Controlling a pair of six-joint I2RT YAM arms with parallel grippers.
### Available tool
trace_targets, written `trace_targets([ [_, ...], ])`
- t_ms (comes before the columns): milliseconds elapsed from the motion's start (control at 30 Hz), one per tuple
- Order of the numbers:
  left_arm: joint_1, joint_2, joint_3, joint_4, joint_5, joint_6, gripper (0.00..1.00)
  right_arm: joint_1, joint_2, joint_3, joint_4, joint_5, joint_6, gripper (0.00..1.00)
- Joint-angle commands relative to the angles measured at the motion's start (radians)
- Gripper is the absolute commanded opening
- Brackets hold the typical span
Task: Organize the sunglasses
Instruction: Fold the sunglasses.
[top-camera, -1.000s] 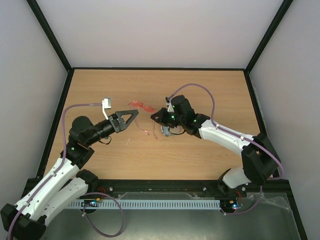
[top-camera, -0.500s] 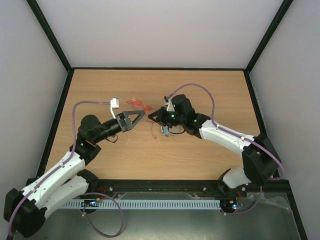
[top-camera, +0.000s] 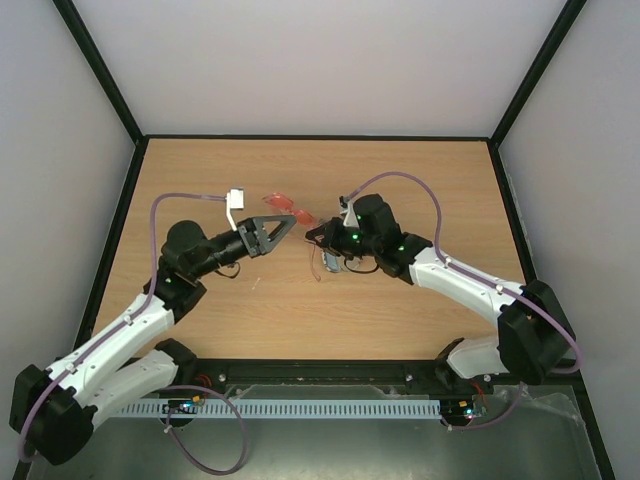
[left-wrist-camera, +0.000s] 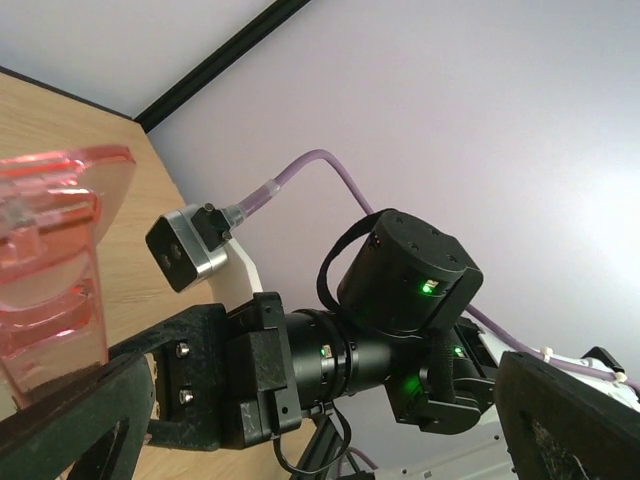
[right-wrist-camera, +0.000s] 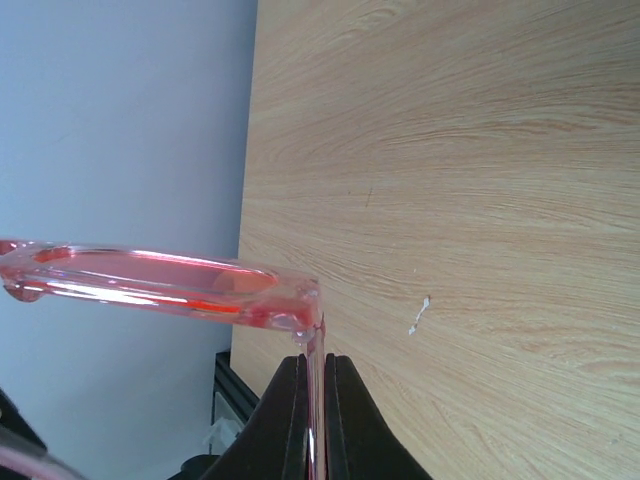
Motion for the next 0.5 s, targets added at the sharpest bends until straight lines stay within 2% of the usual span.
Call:
trace_targets([
  [0,-0.001,-0.063,0.032,-0.054,-0.023,0.029,0.96,0.005,-0.022,-0.003,0.008,0.025,-0.02,0.01],
  [133,-0.001,-0.13,0.041,-0.22,-0.127,0.057,0.95,0.005,-0.009,0.002,0.025,0.032,-0.012,0.01],
  [300,0.001,-0.144,0.092,-0.456,-0.274,0.117,0.96,0.005,0.015,0.017,-0.015,0.05,-0.047,0.01],
  [400,0.001,-0.133,0.113,-0.529,-0.33,0.118,0.97,0.011,0.018,0.005,-0.035,0.071,-0.067,0.01],
  [467,0.002,-0.1,0.116,-0.544,-0.316,0.122,0.98,0.022,0.015,0.004,-0.055,0.094,-0.088,0.01],
])
